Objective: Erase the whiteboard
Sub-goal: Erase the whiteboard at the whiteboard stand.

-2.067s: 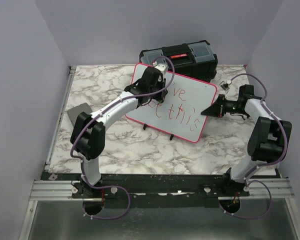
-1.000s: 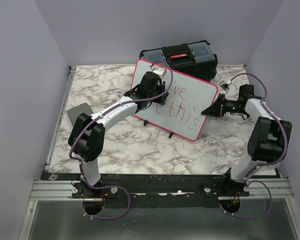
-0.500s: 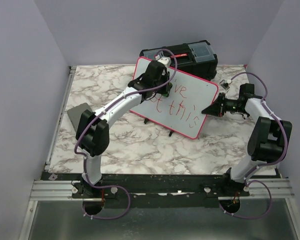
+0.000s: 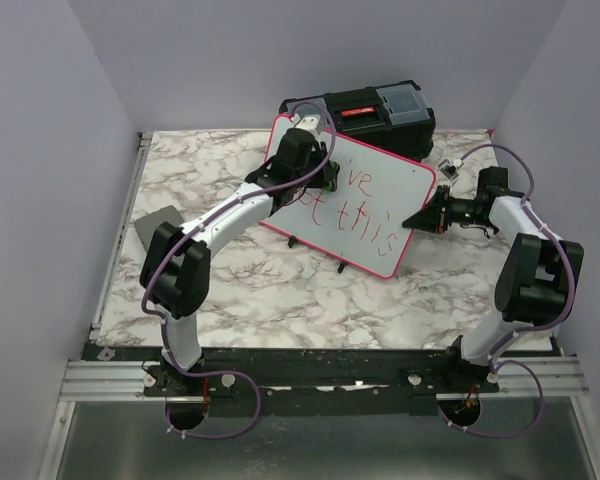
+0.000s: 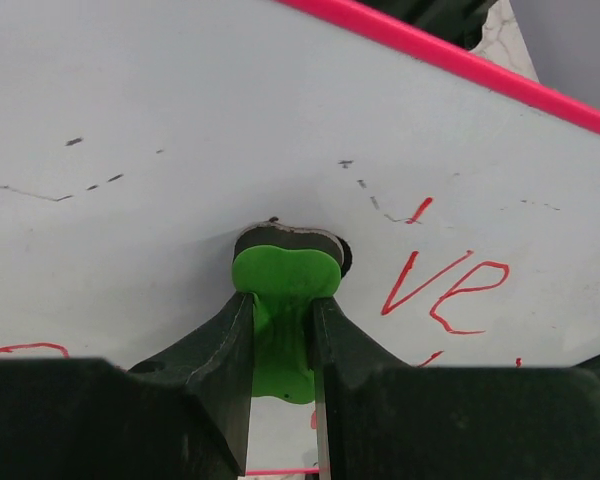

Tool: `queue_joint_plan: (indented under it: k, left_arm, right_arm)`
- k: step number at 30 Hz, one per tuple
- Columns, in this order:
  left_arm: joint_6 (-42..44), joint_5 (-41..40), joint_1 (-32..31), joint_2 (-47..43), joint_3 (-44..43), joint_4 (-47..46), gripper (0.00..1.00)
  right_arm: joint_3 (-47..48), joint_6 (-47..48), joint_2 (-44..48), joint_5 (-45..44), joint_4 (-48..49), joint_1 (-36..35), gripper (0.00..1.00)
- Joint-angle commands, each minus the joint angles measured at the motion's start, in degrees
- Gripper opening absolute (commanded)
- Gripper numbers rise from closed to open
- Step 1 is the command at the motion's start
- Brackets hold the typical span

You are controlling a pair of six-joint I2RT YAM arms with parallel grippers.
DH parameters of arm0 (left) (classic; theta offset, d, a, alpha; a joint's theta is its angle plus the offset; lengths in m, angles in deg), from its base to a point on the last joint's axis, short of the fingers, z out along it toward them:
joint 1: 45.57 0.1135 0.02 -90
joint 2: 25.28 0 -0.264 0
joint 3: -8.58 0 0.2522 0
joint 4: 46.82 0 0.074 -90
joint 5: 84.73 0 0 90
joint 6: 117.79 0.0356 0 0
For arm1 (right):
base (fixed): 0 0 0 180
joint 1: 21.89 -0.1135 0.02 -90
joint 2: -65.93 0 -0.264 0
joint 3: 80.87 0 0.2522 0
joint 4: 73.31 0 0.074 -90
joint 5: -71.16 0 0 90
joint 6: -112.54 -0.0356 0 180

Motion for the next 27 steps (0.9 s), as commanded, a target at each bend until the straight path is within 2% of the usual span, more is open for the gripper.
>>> queue_joint_plan:
  k: [1, 6, 11, 18, 27]
  left_arm:
    - [-1.79, -3.34, 3.34, -0.55, 7.84, -4.34, 0.0]
    - [0.21, -5.06, 3.55, -2.0, 11.74, -4.59, 0.0]
    - [1.42, -2.23, 2.59, -3.61, 15.02, -8.22, 0.0]
    - [2.62, 0.67, -2.14, -2.35, 11.64, -8.16, 0.0]
    - [3.5, -2.12, -5.46, -2.43, 10.14, -6.85, 0.0]
  right_arm:
    - [1.3, 1.69, 0.64, 3.01, -1.43, -0.29, 0.01]
    - [1.39, 1.91, 0.61, 3.01, -1.61, -0.31, 0.01]
    - [1.48, 2.09, 0.6, 3.1, -1.78, -0.26, 0.01]
    - [1.57, 2.48, 0.66, 3.19, -2.31, -0.28, 0.01]
    - [1.83, 3.19, 0.62, 3.36, -3.05, -0.29, 0.01]
